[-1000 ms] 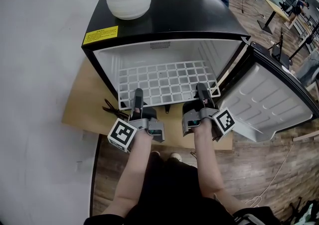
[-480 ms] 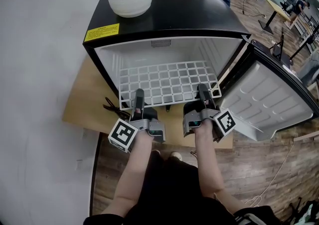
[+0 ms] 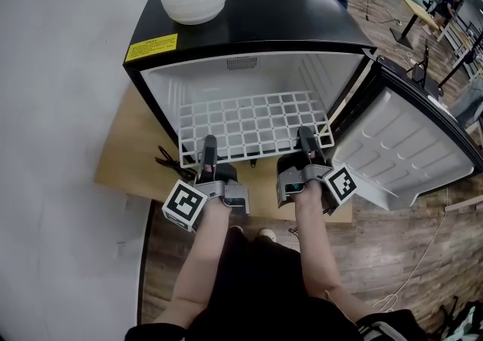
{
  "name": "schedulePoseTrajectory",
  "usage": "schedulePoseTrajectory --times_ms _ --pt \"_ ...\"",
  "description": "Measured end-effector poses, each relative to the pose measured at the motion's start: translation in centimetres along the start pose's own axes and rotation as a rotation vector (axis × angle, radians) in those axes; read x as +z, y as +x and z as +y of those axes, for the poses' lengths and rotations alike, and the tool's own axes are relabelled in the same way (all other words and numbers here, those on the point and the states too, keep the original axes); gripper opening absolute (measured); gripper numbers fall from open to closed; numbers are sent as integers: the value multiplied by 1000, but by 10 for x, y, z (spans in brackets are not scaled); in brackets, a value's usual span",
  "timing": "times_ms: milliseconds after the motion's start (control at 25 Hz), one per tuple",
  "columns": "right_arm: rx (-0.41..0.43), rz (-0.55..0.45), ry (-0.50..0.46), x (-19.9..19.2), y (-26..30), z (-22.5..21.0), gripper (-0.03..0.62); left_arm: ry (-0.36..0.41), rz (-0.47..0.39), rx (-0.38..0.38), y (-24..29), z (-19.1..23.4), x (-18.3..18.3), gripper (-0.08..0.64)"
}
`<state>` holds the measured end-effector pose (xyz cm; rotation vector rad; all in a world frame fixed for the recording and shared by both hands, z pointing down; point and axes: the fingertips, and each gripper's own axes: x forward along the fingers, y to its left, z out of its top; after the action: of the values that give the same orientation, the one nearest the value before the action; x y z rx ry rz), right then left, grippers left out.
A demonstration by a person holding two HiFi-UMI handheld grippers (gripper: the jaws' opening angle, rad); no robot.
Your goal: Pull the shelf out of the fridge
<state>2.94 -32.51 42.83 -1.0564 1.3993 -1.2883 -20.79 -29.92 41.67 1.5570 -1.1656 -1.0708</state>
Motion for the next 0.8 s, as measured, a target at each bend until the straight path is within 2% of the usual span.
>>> schedulePoseTrajectory --times_ms 480,800 --pt "-5 8 -6 0 0 -2 12 2 13 -3 1 2 -1 37" --pt "13 40 24 -1 0 -3 12 -21 42 -37 3 -1 -2 37"
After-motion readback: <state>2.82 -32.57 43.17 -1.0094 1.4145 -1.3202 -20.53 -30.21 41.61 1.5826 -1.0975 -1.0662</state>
